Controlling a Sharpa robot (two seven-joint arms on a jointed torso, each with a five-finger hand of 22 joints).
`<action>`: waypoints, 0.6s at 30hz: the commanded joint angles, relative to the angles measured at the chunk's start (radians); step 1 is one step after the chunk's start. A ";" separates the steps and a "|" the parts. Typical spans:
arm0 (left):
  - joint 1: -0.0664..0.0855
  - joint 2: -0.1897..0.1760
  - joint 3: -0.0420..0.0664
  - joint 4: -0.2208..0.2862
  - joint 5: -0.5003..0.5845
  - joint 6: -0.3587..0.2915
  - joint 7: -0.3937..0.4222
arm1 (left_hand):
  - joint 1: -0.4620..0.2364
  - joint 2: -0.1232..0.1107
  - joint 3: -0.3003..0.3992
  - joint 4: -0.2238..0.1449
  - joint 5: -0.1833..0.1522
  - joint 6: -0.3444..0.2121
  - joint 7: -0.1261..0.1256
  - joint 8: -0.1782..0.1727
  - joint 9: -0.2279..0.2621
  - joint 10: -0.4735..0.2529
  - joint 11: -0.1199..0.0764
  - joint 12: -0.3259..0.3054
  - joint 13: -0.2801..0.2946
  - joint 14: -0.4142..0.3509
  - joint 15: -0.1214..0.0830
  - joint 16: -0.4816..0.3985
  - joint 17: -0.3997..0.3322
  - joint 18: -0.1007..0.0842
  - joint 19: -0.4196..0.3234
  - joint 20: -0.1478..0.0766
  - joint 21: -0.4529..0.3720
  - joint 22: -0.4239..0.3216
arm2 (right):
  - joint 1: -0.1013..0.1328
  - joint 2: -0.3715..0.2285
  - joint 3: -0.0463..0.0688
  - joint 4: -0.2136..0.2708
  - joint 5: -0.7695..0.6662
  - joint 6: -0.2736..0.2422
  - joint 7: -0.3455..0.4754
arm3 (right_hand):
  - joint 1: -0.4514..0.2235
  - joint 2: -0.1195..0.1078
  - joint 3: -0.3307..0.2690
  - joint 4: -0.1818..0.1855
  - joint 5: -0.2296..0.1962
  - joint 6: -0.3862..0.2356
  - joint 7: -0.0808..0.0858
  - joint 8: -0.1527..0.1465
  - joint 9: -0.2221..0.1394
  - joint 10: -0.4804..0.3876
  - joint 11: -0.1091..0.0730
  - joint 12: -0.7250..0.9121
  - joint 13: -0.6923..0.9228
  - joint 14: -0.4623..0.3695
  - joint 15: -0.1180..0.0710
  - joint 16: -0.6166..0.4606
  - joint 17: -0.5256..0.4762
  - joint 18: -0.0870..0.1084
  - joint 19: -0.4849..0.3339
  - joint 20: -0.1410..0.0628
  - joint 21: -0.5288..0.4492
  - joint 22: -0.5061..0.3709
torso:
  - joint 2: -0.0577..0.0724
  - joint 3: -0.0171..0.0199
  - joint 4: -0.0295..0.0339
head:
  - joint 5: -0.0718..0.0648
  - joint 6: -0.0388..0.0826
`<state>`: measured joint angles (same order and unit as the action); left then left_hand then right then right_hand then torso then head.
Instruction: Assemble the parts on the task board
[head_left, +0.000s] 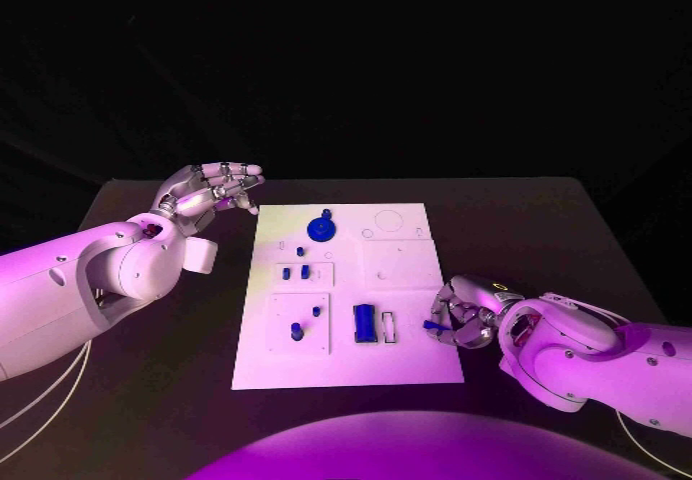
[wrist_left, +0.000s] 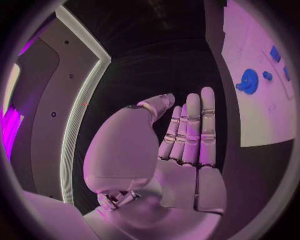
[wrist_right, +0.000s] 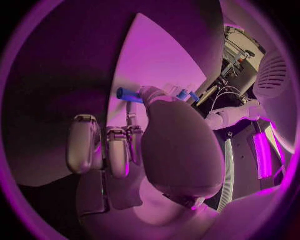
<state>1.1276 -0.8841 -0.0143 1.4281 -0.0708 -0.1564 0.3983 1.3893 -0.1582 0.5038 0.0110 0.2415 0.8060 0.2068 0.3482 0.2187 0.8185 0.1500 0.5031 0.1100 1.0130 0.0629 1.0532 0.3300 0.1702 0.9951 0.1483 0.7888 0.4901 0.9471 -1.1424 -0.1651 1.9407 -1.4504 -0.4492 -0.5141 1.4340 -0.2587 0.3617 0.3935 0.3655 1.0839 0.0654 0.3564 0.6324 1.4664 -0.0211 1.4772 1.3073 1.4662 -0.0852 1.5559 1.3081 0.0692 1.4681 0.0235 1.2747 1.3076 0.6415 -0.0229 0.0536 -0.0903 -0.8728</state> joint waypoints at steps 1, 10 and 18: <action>0.000 0.003 0.001 0.001 -0.004 0.022 0.003 | -0.005 0.003 0.003 -0.006 0.005 -0.005 0.009 0.005 0.001 -0.005 0.002 0.003 -0.002 -0.008 0.002 0.003 -0.001 0.014 -0.008 -0.001 0.004 0.001 | -0.006 0.001 -0.009 0.006 0.098 0.008 0.004 | -0.044 0.003 0.261 -0.250 -0.008 -0.012 -0.001 0.012 0.019 0.076 0.005 0.002 0.211 0.097 0.008 0.002 0.226 -0.015 0.015 0.008 0.005 0.191 | 0.000 -0.0006 -0.0021 | 0.004 0.000; 0.000 0.004 0.001 0.001 -0.004 0.023 0.003 | -0.005 0.003 0.003 -0.006 0.005 -0.005 0.009 0.005 0.001 -0.005 0.002 0.003 -0.002 -0.008 0.002 0.003 -0.001 0.014 -0.008 -0.001 0.004 0.001 | 0.013 0.017 -0.008 0.029 0.197 -0.077 0.040 | -0.121 0.009 0.317 -0.303 -0.011 -0.028 -0.005 0.031 0.053 0.077 0.003 0.002 0.211 0.097 0.006 0.002 0.228 -0.016 0.016 0.007 0.011 0.192 | 0.000 -0.0001 0.0003 | 0.003 0.000; 0.000 0.005 0.001 0.002 -0.004 0.025 0.002 | -0.005 0.003 0.003 -0.006 0.005 -0.005 0.009 0.005 0.001 -0.005 0.002 0.003 -0.002 -0.008 0.002 0.003 -0.001 0.014 -0.008 -0.001 0.004 0.001 | 0.027 0.059 -0.007 0.025 0.267 -0.112 0.042 | -0.168 0.010 0.311 -0.306 -0.014 -0.034 -0.016 0.038 0.066 0.077 -0.004 0.000 0.210 0.097 0.002 0.002 0.227 -0.015 0.015 0.005 0.008 0.191 | 0.002 -0.0006 0.0005 | 0.003 0.000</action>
<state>1.1276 -0.8813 -0.0143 1.4282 -0.0716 -0.1498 0.3961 1.3893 -0.1581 0.5038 0.0110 0.2415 0.8060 0.2068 0.3481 0.2186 0.8186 0.1500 0.5031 0.1100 1.0130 0.0628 1.0532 0.3301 0.1703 0.9951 0.1483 0.7888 0.4899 0.9736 -1.0873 -0.1722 1.9670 -1.2394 -0.5273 -0.4849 1.2753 -0.2496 0.5129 0.2533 0.3536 1.0475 0.0597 0.3909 0.6969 1.4648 -0.0196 1.4772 1.3073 1.4663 -0.0853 1.5559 1.3079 0.0691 1.4680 0.0235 1.2800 1.3074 0.6419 -0.0232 0.0545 -0.0879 -0.8728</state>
